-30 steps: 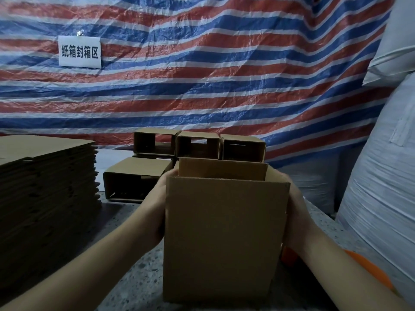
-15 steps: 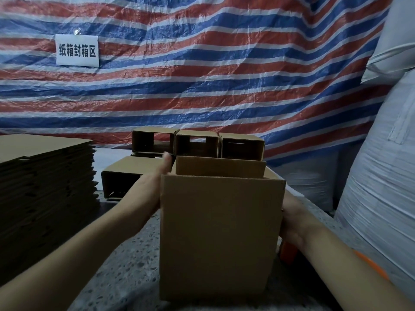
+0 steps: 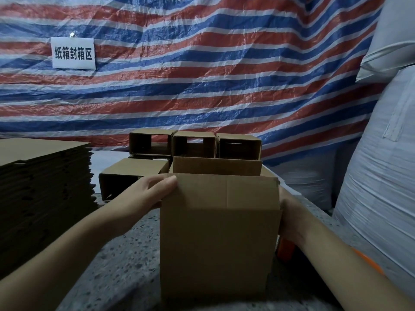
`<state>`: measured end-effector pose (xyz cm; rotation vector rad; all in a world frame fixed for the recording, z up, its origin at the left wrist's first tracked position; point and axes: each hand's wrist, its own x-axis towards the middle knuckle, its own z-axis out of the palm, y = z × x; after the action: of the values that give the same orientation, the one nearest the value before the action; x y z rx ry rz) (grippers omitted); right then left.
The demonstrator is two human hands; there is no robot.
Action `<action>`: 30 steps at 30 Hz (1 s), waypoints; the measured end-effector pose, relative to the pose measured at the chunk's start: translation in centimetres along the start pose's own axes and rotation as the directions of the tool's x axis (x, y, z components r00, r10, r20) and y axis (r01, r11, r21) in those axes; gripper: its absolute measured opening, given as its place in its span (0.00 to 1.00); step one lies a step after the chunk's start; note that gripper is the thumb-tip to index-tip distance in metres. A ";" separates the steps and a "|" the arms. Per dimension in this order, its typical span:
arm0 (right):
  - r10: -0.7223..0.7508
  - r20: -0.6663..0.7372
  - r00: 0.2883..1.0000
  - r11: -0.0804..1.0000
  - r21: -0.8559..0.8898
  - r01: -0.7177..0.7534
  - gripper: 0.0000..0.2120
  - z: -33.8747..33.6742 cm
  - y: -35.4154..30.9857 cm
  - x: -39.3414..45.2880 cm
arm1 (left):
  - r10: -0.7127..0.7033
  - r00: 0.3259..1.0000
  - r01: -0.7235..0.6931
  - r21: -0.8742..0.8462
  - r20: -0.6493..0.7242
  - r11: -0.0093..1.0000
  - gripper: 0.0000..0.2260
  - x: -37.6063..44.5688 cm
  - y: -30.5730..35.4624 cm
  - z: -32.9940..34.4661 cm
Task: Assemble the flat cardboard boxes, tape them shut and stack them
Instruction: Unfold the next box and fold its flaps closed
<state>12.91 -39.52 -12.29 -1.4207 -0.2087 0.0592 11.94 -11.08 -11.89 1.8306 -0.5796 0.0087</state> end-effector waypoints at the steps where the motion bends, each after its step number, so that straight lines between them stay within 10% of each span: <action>1: -0.005 0.038 0.999 1.000 0.009 0.005 0.13 0.1 0.0 0.1 | 0.016 1.000 -0.016 -0.008 -0.010 1.000 0.29 0.0 0.1 0.3; 6: 0.000 0.099 0.995 1.000 -0.010 0.001 0.19 -0.5 0.0 0.3 | -0.004 0.996 -0.010 -0.154 -0.094 0.988 0.08 0.4 -0.3 0.8; 17: -0.133 0.245 0.960 0.987 -0.056 0.151 0.33 -1.3 -0.3 -0.1 | 0.017 0.990 -0.044 -0.185 -0.143 0.982 0.46 0.7 -0.6 0.7; 30: -0.200 0.181 0.963 0.960 -0.159 0.230 0.07 -1.7 -0.9 -0.2 | 0.154 0.981 -0.166 -0.095 -0.122 0.982 0.07 0.6 -0.8 0.1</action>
<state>12.97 -41.37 -11.69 -1.5650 -0.5145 -0.0242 12.69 -11.24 -12.48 1.6662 -0.6334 0.1864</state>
